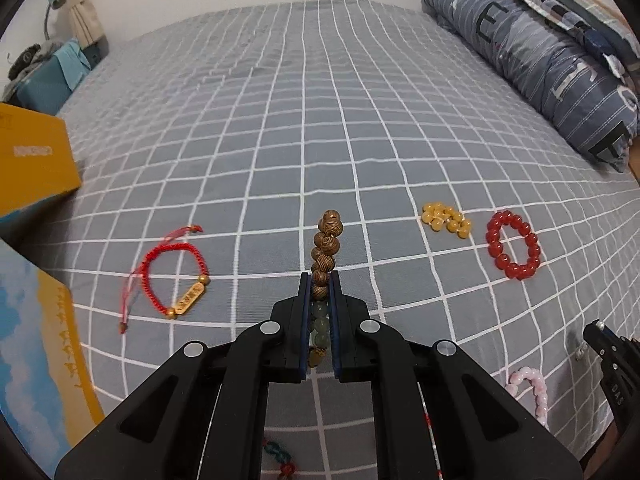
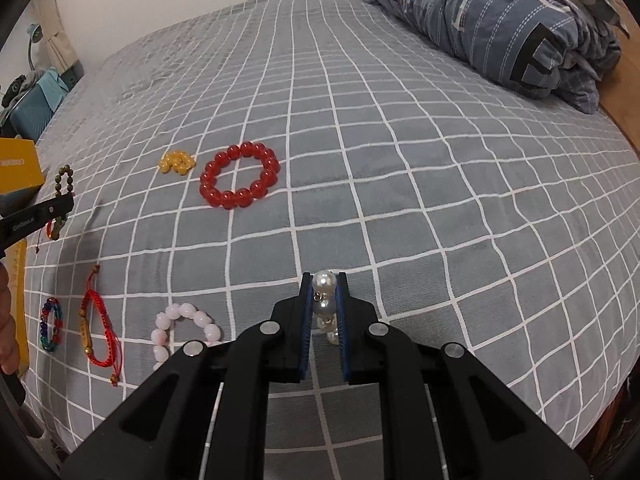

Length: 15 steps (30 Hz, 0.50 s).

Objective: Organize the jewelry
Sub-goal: 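Carry the wooden bracelet and pearl earring with both tools into the white box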

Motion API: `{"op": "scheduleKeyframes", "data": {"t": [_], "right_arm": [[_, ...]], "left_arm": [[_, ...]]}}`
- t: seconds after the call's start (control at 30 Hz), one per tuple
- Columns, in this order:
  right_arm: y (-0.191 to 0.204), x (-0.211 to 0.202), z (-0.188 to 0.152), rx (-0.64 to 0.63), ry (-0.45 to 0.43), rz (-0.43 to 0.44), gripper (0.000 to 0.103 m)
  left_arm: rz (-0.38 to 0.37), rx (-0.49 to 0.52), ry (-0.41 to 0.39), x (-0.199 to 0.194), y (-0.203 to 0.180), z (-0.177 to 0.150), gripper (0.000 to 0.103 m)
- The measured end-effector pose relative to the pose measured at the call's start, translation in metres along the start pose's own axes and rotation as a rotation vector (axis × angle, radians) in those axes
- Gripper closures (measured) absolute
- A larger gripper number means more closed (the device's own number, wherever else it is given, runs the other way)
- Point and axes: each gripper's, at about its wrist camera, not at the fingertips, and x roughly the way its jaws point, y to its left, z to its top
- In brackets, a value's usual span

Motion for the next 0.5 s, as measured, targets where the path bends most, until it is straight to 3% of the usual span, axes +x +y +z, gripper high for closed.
{"op": "scheduleKeyframes", "data": {"t": [0.5], "right_arm": [[0.012,-0.04,0.003,0.002,-0.115,0.002,0.093]], "left_arm": [[0.03,-0.015,-0.111,-0.053,0.019,-0.012,0.095]]}}
